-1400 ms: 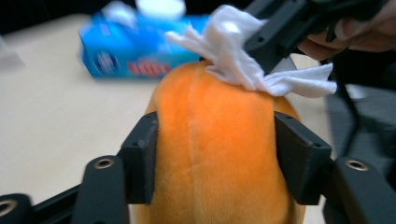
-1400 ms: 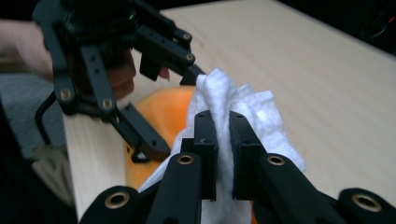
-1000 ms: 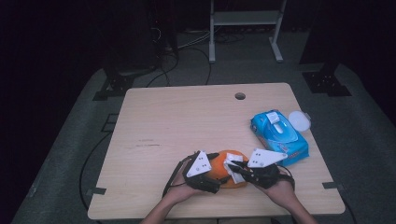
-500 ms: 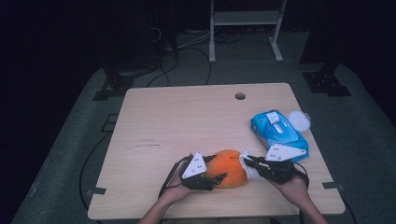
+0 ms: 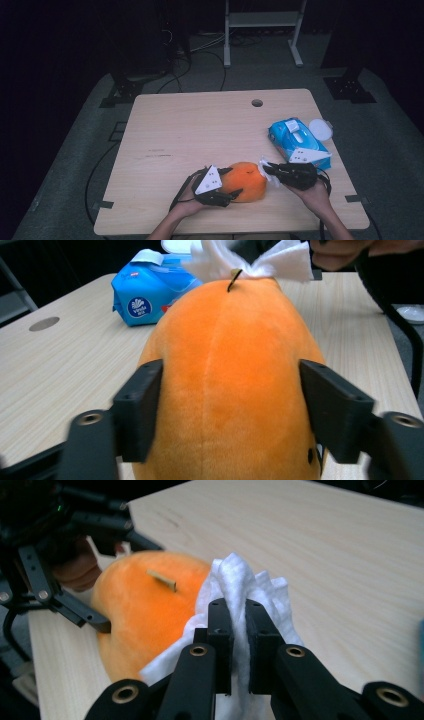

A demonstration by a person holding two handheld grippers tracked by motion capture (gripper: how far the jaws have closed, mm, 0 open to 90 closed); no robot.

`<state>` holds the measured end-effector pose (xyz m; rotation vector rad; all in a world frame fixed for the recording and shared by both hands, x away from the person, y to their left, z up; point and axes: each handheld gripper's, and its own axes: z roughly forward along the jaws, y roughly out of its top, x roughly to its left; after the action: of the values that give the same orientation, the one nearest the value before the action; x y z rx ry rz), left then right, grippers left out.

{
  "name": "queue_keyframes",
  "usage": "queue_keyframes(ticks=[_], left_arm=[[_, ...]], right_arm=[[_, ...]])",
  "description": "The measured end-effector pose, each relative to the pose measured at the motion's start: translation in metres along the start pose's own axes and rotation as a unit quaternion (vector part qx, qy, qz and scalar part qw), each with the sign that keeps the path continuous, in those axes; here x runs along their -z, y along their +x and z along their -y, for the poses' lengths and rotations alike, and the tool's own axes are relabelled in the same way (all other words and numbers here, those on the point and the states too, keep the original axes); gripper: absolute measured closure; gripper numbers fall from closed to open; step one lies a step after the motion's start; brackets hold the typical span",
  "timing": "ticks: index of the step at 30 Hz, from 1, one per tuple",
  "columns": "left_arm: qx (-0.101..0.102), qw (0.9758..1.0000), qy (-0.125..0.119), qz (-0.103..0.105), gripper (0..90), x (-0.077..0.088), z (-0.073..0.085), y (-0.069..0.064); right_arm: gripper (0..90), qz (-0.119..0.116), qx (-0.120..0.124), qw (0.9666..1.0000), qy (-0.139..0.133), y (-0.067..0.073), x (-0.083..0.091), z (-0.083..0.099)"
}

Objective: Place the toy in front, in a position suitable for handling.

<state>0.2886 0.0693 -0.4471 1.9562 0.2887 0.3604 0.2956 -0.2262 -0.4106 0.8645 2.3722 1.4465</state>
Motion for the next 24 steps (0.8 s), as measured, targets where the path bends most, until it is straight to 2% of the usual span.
queue_keyframes(ticks=[2, 3, 5, 6, 8, 11, 13, 14, 15, 16, 17, 18, 19, 21, 22, 24], left_arm=[[0.039, 0.9991, 0.014, 0.007, 14.4, 0.002, -0.004, 0.006], [0.063, 0.9977, 0.024, 0.010, 9.7, 0.002, -0.005, 0.009], [0.104, 0.9933, 0.039, 0.034, 6.0, 0.001, -0.004, 0.014], [0.109, 0.9925, 0.042, 0.037, 5.8, -0.001, -0.003, 0.014], [0.103, 0.9930, 0.040, 0.041, 9.7, -0.003, -0.001, 0.012], [0.066, 0.9973, 0.027, 0.018, 28.3, -0.001, -0.004, 0.006], [0.019, 0.9998, 0.005, -0.003, 35.9, 0.000, -0.008, 0.001], [-0.009, 0.9998, -0.004, -0.020, 37.0, -0.001, -0.010, -0.004], [-0.038, 0.9986, -0.010, -0.035, 37.2, -0.002, -0.011, -0.008], [-0.054, 0.9975, -0.015, -0.043, 37.0, -0.002, -0.011, -0.010], [-0.055, 0.9977, -0.011, -0.037, 36.1, -0.003, -0.010, -0.010], [-0.047, 0.9984, -0.002, -0.031, 33.7, -0.004, -0.009, -0.008], [-0.034, 0.9991, 0.000, -0.024, 29.8, -0.004, -0.006, -0.005], [0.008, 1.0000, 0.002, -0.002, 19.2, -0.004, -0.004, 0.002], [0.027, 0.9996, -0.003, 0.006, 16.8, -0.002, -0.004, 0.005], [0.049, 0.9987, -0.007, 0.014, 16.2, 0.000, -0.003, 0.008]], right_arm=[[82.7, -0.005, 0.008, 0.9999, 0.005, 0.003, -0.003, 0.000], [82.7, -0.008, 0.010, 0.9999, 0.007, 0.005, -0.003, -0.001], [82.8, -0.016, 0.019, 0.9996, 0.013, 0.009, -0.001, -0.001], [82.7, -0.022, 0.026, 0.9993, 0.018, 0.012, 0.001, 0.000], [82.7, -0.020, 0.031, 0.9991, 0.021, 0.015, 0.003, 0.002], [82.7, -0.012, 0.035, 0.9992, 0.017, 0.017, 0.005, -0.001], [82.7, -0.015, 0.032, 0.9994, 0.000, 0.017, 0.006, -0.006], [82.7, -0.015, 0.033, 0.9993, -0.008, 0.018, 0.007, -0.009], [82.7, -0.012, 0.037, 0.9991, -0.017, 0.020, 0.007, -0.013], [82.7, -0.010, 0.040, 0.9989, -0.024, 0.022, 0.006, -0.015], [82.7, -0.011, 0.043, 0.9986, -0.029, 0.023, 0.005, -0.017], [82.7, -0.012, 0.044, 0.9986, -0.026, 0.024, 0.004, -0.018], [82.7, -0.010, 0.050, 0.9985, -0.018, 0.024, 0.002, -0.016], [82.7, -0.009, 0.054, 0.9984, -0.010, 0.023, -0.002, -0.011], [82.7, -0.007, 0.056, 0.9984, -0.006, 0.022, -0.003, -0.009], [82.7, -0.002, 0.053, 0.9986, -0.002, 0.018, 0.000, -0.005]])
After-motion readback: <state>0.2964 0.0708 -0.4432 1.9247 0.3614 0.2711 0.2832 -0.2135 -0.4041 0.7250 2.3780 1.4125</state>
